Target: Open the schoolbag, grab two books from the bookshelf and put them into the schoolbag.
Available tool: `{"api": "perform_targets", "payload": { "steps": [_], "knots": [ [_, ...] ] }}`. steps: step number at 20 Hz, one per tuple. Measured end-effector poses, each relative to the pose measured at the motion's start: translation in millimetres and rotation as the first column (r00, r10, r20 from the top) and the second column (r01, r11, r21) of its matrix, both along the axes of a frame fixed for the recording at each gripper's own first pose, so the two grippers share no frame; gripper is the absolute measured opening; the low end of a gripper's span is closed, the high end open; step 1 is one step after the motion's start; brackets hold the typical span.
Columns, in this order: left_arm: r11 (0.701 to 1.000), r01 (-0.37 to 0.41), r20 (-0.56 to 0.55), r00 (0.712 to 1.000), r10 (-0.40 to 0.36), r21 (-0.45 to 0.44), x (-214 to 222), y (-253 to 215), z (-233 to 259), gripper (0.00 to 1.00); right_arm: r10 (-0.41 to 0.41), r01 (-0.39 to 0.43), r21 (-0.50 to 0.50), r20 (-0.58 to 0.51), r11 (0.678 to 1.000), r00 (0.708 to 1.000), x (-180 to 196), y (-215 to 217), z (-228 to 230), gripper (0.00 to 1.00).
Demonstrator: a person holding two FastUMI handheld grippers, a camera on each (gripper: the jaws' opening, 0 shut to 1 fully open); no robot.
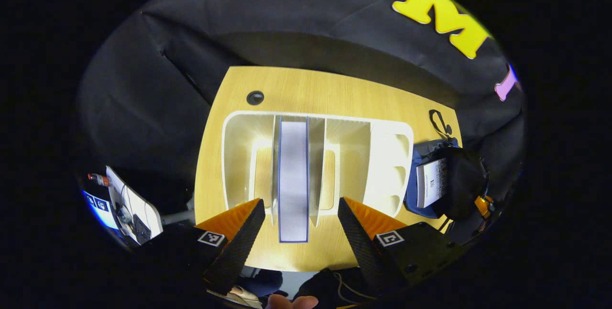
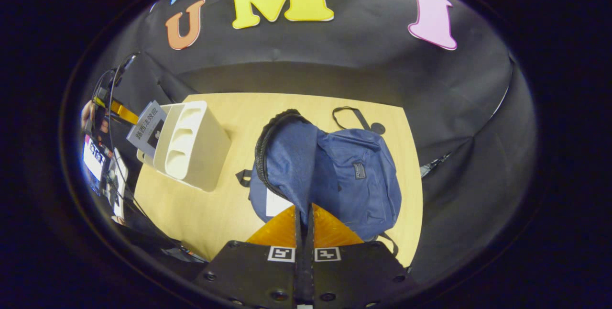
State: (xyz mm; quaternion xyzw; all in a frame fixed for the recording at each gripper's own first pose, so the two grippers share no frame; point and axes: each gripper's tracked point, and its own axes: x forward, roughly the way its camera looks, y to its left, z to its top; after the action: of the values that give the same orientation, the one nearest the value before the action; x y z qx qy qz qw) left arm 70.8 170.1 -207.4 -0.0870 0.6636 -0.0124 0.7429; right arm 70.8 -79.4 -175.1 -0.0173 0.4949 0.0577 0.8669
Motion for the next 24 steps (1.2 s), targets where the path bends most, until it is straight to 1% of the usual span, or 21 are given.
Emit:
{"api": "perform_targets", "payload": {
  "steps": [3,4,7,9,13,14,15,17,18,19,20,21,22,23,24],
  "knots": [
    [1.000,-0.003,-0.042,0.999,0.003,-0.003,0,5,-18,0.99,-0.008,0.008,0.003,-0.003,1.000,1.000,0,-2,-1,0.00],
    [1.000,-0.008,-0.057,0.998,0.008,-0.004,-1,6,-22,1.00,-0.011,0.011,0.005,-0.004,1.000,1.000,1,-3,-1,0.00],
    [1.000,-0.025,-0.111,0.993,0.024,-0.007,-3,6,-33,0.98,-0.012,0.012,0.003,-0.005,1.000,1.000,2,-4,-1,0.00],
    [0.999,-0.036,-0.135,0.990,0.034,-0.011,-4,6,-37,0.94,-0.016,0.016,0.007,-0.007,1.000,1.000,1,-3,-2,0.00],
    [1.000,-0.017,-0.145,0.989,0.017,-0.002,-5,6,-43,0.87,-0.019,0.019,0.013,-0.009,1.000,1.000,1,-3,-3,0.00],
    [1.000,-0.012,-0.146,0.989,0.012,-0.002,-5,6,-45,0.84,-0.021,0.021,0.016,-0.009,1.000,1.000,1,-2,-3,0.03],
    [1.000,-0.001,-0.149,0.989,0.003,0.009,-5,7,-47,0.83,-0.024,0.024,0.020,-0.011,1.000,1.000,1,-2,-4,0.00],
    [0.999,0.022,-0.152,0.988,-0.018,0.028,-5,8,-49,0.81,-0.030,0.030,0.026,-0.011,0.999,0.999,-2,-3,-5,0.00],
    [0.999,0.026,-0.152,0.988,-0.020,0.035,-5,8,-51,0.78,-0.031,0.032,0.027,-0.011,0.999,0.999,-3,-3,-5,0.00],
    [0.999,0.026,-0.154,0.988,-0.019,0.038,-5,7,-52,0.81,-0.033,0.033,0.027,-0.011,0.999,0.999,-3,-4,-5,0.00],
    [0.999,0.026,-0.154,0.988,-0.020,0.038,-6,6,-52,0.71,-0.035,0.035,0.028,-0.011,0.999,0.999,-4,-4,-5,0.00],
    [0.998,0.029,-0.156,0.988,-0.021,0.047,-6,8,-52,0.74,-0.035,0.035,0.028,-0.011,0.999,0.999,-4,-4,-5,0.00],
    [0.998,0.028,-0.157,0.987,-0.020,0.053,-6,9,-53,0.64,-0.035,0.035,0.026,-0.010,0.999,0.999,-4,-5,-5,0.00],
    [0.998,0.029,-0.160,0.987,-0.019,0.059,-6,10,-52,0.62,-0.034,0.034,0.027,-0.008,0.999,0.999,-4,-5,-4,0.00],
    [0.998,0.028,-0.163,0.986,-0.017,0.064,-6,11,-52,0.56,-0.034,0.034,0.029,-0.008,0.999,0.999,-4,-4,-4,0.00]
  ]
}}
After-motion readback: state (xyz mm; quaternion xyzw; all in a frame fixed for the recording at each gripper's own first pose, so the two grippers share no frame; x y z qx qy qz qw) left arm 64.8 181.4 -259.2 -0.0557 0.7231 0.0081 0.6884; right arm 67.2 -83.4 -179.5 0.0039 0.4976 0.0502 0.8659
